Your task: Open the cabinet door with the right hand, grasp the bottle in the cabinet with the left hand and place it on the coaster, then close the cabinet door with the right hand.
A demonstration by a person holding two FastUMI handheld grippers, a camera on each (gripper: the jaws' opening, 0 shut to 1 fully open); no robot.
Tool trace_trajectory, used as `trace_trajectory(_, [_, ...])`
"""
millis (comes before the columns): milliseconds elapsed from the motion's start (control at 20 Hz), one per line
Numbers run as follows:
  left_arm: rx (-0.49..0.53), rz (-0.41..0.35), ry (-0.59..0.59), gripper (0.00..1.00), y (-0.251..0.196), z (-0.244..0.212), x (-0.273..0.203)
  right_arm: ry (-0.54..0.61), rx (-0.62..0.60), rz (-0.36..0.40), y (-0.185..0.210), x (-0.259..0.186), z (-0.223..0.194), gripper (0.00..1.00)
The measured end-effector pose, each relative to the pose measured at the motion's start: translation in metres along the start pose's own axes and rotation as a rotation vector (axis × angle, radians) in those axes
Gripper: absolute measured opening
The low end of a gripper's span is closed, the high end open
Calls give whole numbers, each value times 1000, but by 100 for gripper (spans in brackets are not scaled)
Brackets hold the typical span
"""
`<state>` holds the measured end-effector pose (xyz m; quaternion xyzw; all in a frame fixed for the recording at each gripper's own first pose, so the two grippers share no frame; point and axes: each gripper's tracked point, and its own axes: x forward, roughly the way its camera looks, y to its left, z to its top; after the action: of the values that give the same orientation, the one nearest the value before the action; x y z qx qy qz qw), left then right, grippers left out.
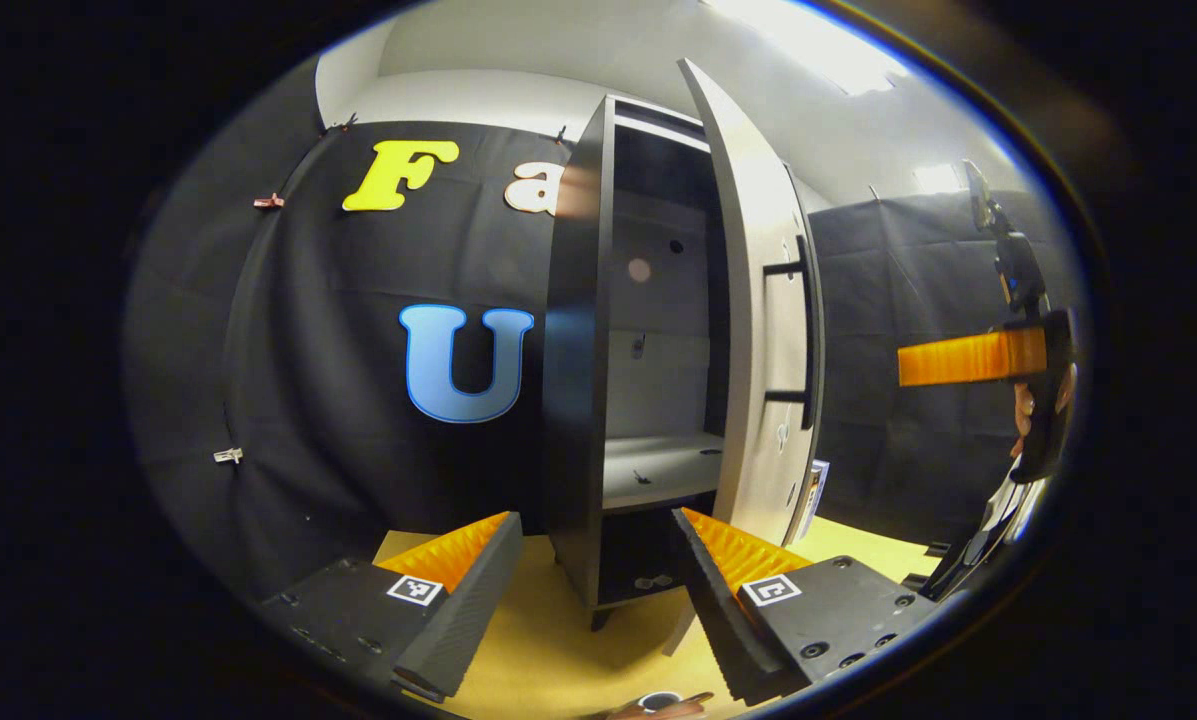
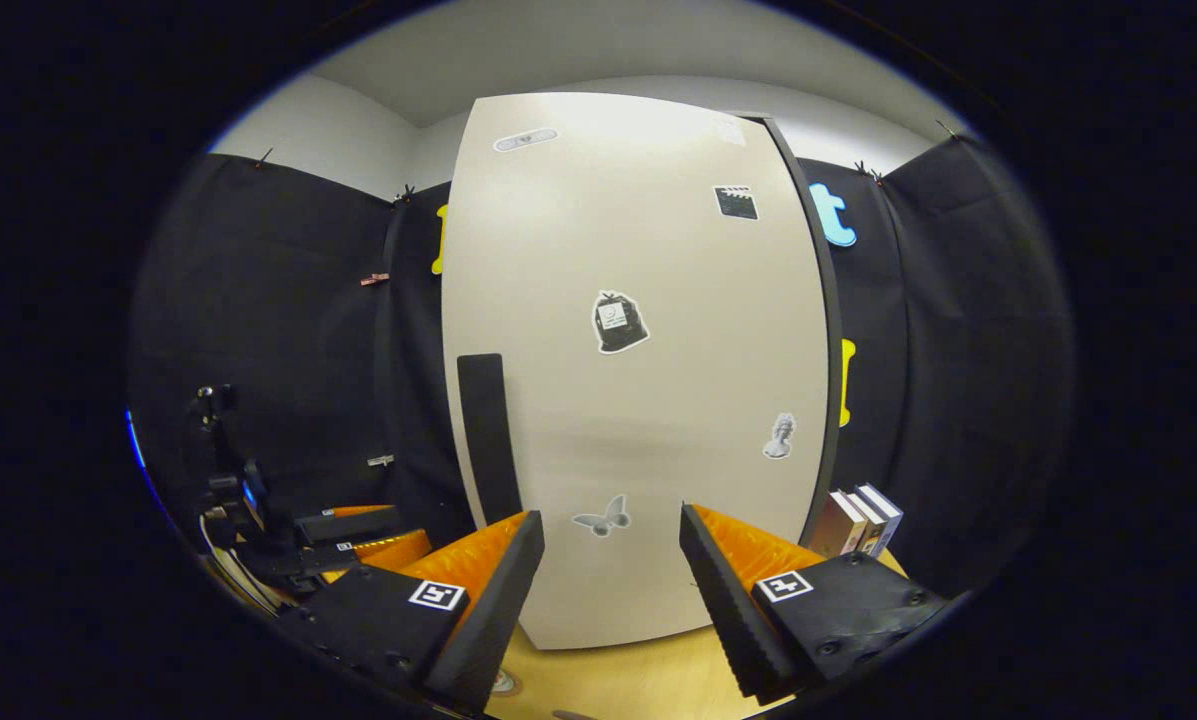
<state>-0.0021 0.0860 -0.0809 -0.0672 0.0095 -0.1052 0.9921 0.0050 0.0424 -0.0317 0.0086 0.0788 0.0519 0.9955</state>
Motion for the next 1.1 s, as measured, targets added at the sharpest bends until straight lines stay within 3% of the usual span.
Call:
trace_trajectory(50, [-6, -4, -5, 97, -11, 4, 0, -6, -18, 3, -4, -3, -1, 90])
trace_trajectory(200, [-4, -14, -19, 93, -46, 10, 3, -42, -43, 4, -22, -14, -6, 97])
trace_trajectory(350, [-19, -38, -18, 89, -82, 10, 6, -93, -72, 27, -37, -23, -6, 98])
trace_trajectory(400, [-21, -41, -14, 93, -92, 9, 7, -117, -74, 22, -43, -26, -4, 98])
trace_trajectory(550, [-17, -23, 0, 93, -109, 4, 14, -159, -33, 73, -45, -42, -2, 98])
trace_trajectory(600, [-16, -16, -1, 97, -116, 4, 13, -166, -51, 73, -51, -45, -1, 97])
trace_trajectory(750, [-10, 6, -1, 93, -132, 1, 17, -168, -163, 34, -72, -50, -5, 98])
trace_trajectory(1100, [65, 63, -38, 93, -170, 14, 9, -178, -149, 104, -90, -53, -10, 97])
